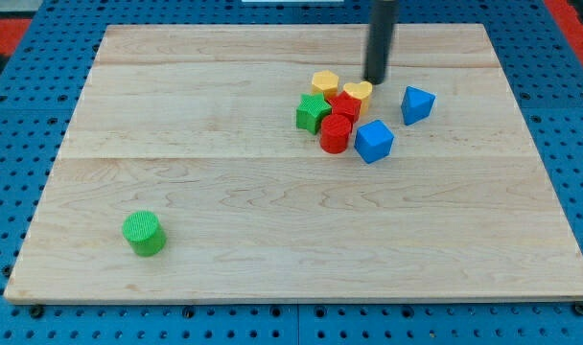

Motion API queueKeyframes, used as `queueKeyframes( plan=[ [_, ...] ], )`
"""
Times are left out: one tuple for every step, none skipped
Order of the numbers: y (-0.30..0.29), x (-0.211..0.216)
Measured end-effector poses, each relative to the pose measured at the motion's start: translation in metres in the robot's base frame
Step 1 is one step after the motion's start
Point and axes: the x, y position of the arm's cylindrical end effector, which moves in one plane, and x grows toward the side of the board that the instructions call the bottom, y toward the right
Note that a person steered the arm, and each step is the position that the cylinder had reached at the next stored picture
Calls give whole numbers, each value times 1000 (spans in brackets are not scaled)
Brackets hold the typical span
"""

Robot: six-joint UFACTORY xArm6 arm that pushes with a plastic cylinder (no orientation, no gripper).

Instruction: Place the blue triangle to the bottom right side of the yellow heart

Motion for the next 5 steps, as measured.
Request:
queueKeyframes(
  plan=[
    [73, 26],
    [64, 68],
    [33, 92],
    [44, 85],
    [109, 75]
  ],
)
